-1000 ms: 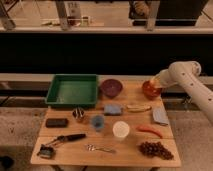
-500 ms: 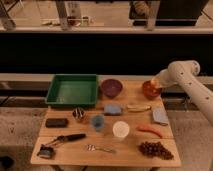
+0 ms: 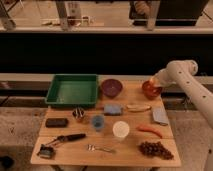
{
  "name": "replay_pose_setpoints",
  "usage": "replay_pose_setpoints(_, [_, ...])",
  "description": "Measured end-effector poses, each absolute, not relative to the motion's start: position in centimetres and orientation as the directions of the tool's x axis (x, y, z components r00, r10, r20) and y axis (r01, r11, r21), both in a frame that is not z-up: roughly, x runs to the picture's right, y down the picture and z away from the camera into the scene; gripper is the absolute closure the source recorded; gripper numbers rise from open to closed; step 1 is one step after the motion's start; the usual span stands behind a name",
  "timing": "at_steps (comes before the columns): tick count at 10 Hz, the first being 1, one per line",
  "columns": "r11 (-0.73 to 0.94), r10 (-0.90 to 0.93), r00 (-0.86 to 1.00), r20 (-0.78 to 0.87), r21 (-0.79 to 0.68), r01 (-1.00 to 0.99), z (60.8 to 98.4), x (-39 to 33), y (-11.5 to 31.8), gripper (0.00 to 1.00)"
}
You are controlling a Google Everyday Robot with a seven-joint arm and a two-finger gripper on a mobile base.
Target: Place apple in red bowl
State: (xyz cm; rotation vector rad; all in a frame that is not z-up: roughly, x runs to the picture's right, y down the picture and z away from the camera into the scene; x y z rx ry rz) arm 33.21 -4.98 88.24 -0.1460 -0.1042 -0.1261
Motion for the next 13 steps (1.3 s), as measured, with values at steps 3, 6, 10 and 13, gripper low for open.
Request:
replay_pose_setpoints(3, [0.983,-0.118,0.987,0.113,-0.130,0.133,88.5,33.3,-5.1,0.20])
replay_pose_setpoints(6, [0.983,-0.122,0.986,0.115,-0.124,0.136,88.6,33.0,-5.3,0.20])
replay_pose_setpoints(10, [0.986,-0.127,0.985,0.114,-0.096,0.138,88.4,32.8,-6.5,0.20])
replay_pose_setpoints(13, [0.990,-0.131,0.988,0.084,-0.046,0.135,87.8,32.2,-8.9,0.20])
